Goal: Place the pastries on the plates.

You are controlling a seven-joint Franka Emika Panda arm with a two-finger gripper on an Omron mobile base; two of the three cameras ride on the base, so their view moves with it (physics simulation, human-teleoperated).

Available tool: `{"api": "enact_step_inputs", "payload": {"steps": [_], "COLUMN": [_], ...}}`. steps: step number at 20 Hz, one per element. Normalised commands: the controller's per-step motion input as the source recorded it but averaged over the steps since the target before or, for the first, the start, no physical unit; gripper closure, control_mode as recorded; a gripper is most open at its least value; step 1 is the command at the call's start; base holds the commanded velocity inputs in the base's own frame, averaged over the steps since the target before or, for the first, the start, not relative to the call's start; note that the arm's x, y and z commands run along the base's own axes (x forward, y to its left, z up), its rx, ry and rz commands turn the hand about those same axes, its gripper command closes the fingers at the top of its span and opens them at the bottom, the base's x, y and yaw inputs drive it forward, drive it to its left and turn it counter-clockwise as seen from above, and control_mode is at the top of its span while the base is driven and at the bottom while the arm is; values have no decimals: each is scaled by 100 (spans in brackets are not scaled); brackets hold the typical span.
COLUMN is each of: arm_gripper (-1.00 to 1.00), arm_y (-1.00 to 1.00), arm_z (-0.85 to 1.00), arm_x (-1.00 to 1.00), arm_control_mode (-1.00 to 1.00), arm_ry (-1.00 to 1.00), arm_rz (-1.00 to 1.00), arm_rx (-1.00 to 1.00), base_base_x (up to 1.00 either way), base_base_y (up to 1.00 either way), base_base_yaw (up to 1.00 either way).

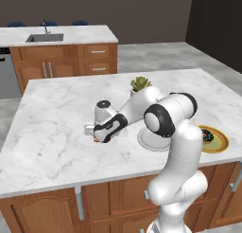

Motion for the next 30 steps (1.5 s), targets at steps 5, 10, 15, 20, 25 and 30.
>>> {"api": "enact_step_inputs", "payload": {"steps": [5,10,15,20,25,30], "arm_gripper": [100,100,100,100,100,100], "arm_y": [-40,-100,-100,-100,-100,-84], "arm_z": [48,55,32,0,-3,-33], "arm_x": [-15,-52,-34,-2,31,23], "arm_control_mode": [-100,-100,-100,-100,-100,-100], "arm_ry": [0,8,11,11,9,3], "arm_rz": [-5,-21,-24,-25,-20,-2], "arm_rx": [3,0,0,-5,-4,0], "base_base_x": [0,0,0,0,0,0], "base_base_y": [0,0,0,0,0,0], "base_base_yaw": [0,0,0,0,0,0]}}
